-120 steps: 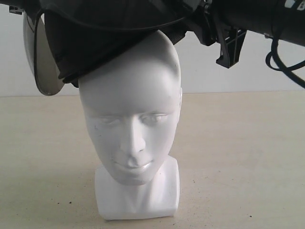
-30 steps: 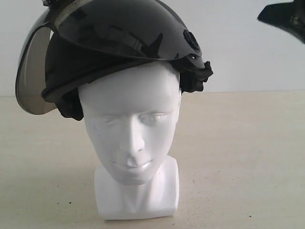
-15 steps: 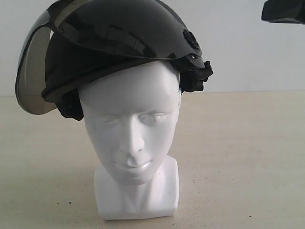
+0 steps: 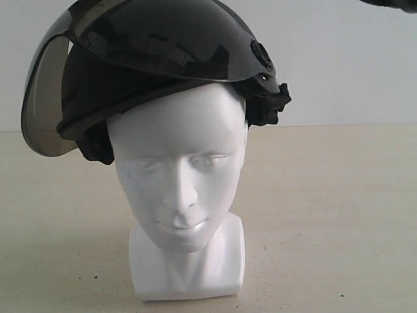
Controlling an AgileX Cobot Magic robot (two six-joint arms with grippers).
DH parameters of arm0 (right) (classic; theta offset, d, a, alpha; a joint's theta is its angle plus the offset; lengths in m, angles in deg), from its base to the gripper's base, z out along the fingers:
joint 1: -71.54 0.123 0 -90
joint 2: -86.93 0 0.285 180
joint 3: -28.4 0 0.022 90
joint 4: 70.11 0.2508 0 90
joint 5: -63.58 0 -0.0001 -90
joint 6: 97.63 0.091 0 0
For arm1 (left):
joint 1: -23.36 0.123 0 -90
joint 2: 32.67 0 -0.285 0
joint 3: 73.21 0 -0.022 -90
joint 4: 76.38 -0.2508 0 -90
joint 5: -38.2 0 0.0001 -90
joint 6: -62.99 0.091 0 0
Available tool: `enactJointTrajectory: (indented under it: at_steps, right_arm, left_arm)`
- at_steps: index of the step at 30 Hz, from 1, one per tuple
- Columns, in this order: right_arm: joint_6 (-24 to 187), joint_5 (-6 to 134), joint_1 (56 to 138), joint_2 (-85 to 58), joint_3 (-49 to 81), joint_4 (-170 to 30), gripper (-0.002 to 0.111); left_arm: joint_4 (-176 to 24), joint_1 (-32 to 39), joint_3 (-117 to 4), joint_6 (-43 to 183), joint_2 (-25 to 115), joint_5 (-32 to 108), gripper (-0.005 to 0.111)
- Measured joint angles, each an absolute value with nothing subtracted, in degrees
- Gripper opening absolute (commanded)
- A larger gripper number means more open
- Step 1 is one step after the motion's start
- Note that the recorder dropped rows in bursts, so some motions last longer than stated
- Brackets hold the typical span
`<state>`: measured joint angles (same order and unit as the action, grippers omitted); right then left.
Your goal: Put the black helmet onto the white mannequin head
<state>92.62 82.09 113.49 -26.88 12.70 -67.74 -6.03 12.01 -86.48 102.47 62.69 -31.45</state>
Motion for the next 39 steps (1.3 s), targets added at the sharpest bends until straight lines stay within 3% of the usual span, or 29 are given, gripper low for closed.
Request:
enactJointTrajectory:
  at_steps: [14,39]
  right_arm:
    - [91.45,73.69,113.49,-21.17,12.7,-65.65,0.0]
    - [91.23,82.01,116.57,-18.58,13.32,-65.13,0.0]
  left_arm:
    - [-6.03,12.01,-86.48,102.61,62.69,-31.45,0.004]
    - [-6.03,12.01,-86.48,102.46,62.69,-31.45,0.004]
